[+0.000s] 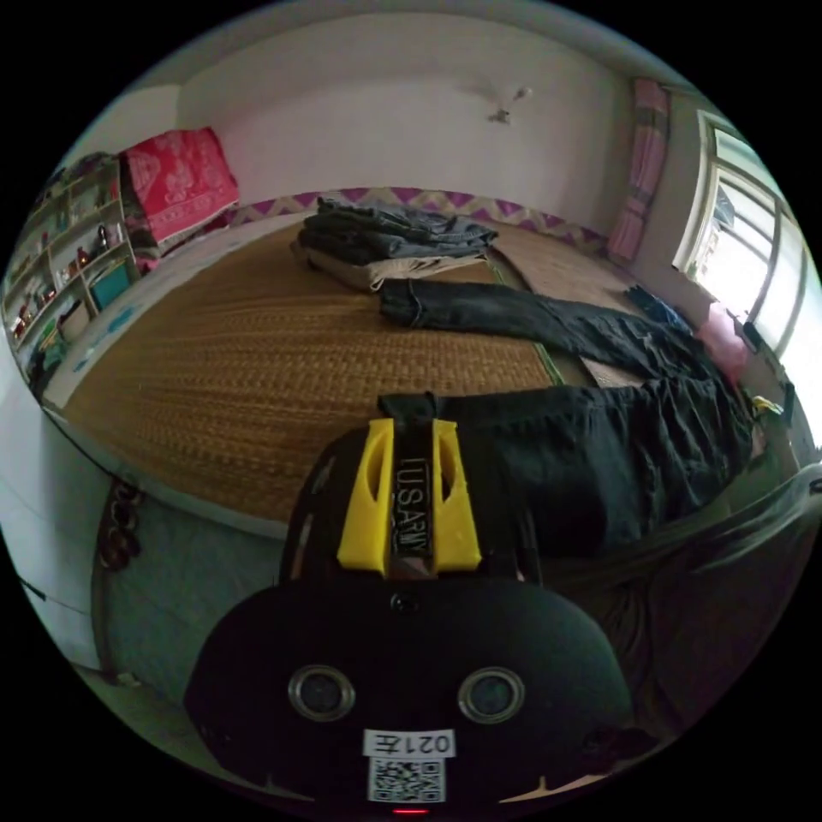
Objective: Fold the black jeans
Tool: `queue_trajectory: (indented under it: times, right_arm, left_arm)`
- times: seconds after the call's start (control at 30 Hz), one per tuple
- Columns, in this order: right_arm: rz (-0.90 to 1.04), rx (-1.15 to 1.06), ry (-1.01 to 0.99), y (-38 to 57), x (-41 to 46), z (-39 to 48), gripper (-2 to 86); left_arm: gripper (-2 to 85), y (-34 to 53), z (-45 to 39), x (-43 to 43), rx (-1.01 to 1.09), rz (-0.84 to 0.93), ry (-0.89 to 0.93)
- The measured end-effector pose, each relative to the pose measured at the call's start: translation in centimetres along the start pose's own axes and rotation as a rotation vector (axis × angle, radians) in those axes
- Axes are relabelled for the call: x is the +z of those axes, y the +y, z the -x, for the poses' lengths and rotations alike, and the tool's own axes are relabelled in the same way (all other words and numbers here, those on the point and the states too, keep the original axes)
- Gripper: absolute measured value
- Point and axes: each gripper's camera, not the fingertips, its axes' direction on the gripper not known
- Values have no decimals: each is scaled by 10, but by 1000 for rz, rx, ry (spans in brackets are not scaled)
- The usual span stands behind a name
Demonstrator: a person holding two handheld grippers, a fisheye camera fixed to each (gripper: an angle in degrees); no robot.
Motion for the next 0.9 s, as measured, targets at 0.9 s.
queue_trajectory:
  times: [0.9]
  right_arm:
    - [-94, 240, 280, 16, 29, 12, 82]
  left_arm:
    - [8, -89, 57, -94, -162, -73, 127]
